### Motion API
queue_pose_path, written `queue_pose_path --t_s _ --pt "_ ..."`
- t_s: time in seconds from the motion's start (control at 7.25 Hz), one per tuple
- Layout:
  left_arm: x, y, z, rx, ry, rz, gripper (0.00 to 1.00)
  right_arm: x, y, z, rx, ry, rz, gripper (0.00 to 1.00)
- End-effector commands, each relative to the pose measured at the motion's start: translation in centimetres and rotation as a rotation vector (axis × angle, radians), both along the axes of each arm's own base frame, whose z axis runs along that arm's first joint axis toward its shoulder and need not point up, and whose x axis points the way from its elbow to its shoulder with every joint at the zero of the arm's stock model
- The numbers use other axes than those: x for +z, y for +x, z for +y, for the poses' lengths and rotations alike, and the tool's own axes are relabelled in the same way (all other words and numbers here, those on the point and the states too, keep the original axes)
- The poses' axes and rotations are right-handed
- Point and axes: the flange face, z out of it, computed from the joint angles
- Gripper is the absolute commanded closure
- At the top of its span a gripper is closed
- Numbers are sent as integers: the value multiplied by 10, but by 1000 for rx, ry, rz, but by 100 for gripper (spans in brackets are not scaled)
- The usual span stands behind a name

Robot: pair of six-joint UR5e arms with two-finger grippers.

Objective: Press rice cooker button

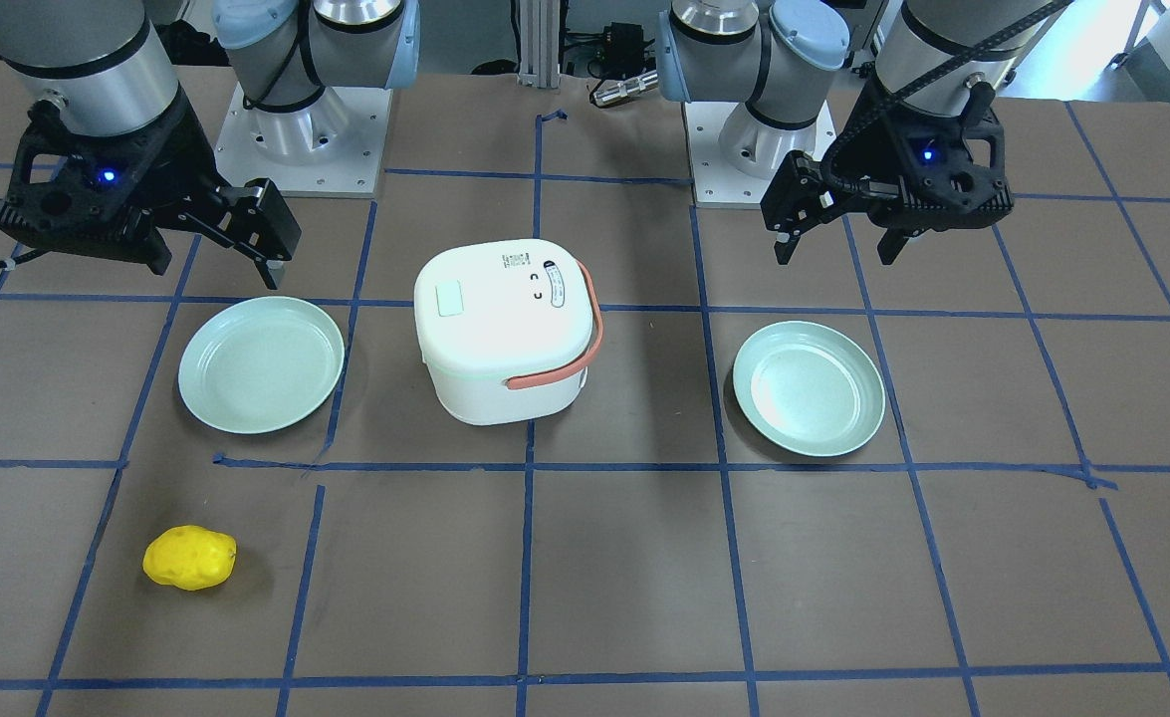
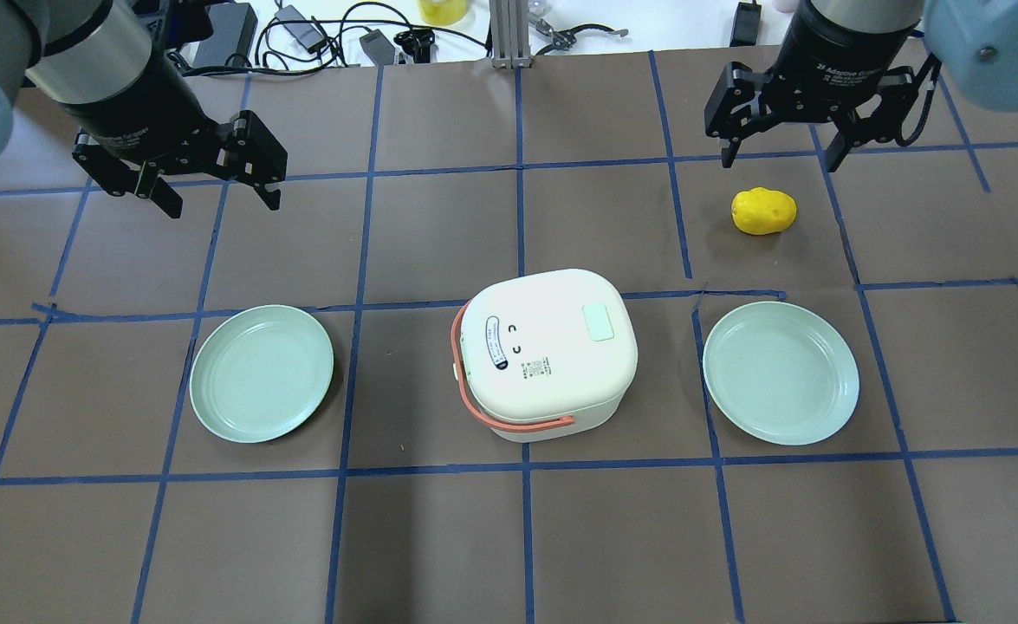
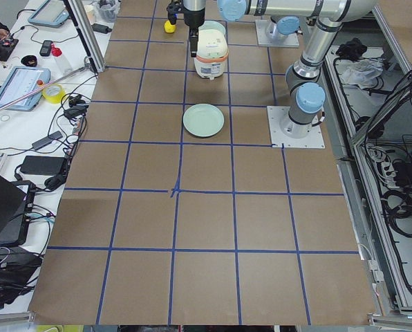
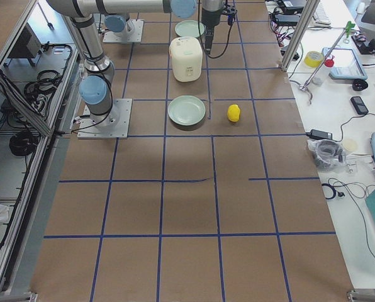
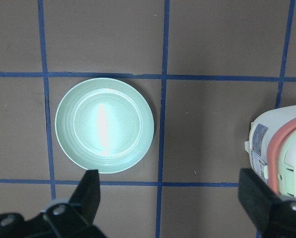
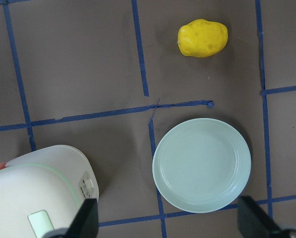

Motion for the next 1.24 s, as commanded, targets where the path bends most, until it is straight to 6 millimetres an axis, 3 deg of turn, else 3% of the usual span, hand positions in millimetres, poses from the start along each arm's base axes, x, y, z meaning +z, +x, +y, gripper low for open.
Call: queue_pose_path --t_s 0.0,1.1 --pt "0 0 0 1 0 0 0 -1 0 1 0 8 1 0" --pt "0 0 0 0 0 0 0 8 4 8 -5 10 -7 0"
